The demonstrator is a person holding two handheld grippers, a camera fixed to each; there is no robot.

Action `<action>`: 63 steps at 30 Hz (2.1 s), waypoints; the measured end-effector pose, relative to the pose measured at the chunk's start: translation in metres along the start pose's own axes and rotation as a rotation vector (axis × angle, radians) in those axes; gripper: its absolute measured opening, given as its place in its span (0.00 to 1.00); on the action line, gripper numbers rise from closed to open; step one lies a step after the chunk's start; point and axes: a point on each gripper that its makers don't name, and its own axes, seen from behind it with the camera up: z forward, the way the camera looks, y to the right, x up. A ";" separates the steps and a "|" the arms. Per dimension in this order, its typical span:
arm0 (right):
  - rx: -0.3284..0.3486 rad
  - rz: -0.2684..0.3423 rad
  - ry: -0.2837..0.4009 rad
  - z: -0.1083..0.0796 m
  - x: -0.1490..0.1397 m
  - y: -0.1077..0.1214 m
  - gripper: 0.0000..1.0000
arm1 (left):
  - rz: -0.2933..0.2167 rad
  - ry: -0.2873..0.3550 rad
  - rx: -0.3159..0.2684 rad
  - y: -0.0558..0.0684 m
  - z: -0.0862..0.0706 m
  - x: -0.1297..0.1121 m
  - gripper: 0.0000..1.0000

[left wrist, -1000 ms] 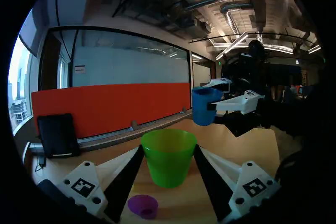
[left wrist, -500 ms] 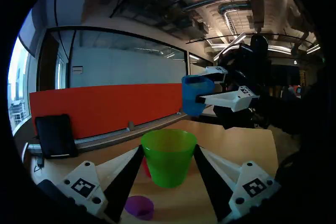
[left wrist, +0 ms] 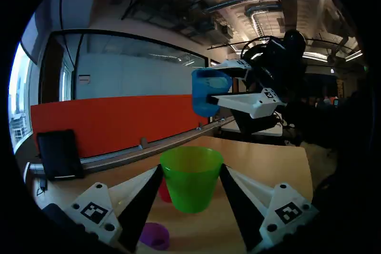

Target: Pour water

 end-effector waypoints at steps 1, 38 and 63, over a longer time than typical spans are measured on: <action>0.000 -0.014 0.000 0.001 0.001 0.001 0.92 | 0.000 0.000 -0.002 0.001 0.000 0.000 0.86; -0.045 -0.383 0.017 0.029 0.038 0.025 0.92 | -0.007 0.000 -0.063 0.024 0.011 0.002 0.85; -0.065 -0.491 0.047 0.029 0.055 0.031 0.92 | -0.007 -0.012 -0.084 0.032 0.013 -0.003 0.86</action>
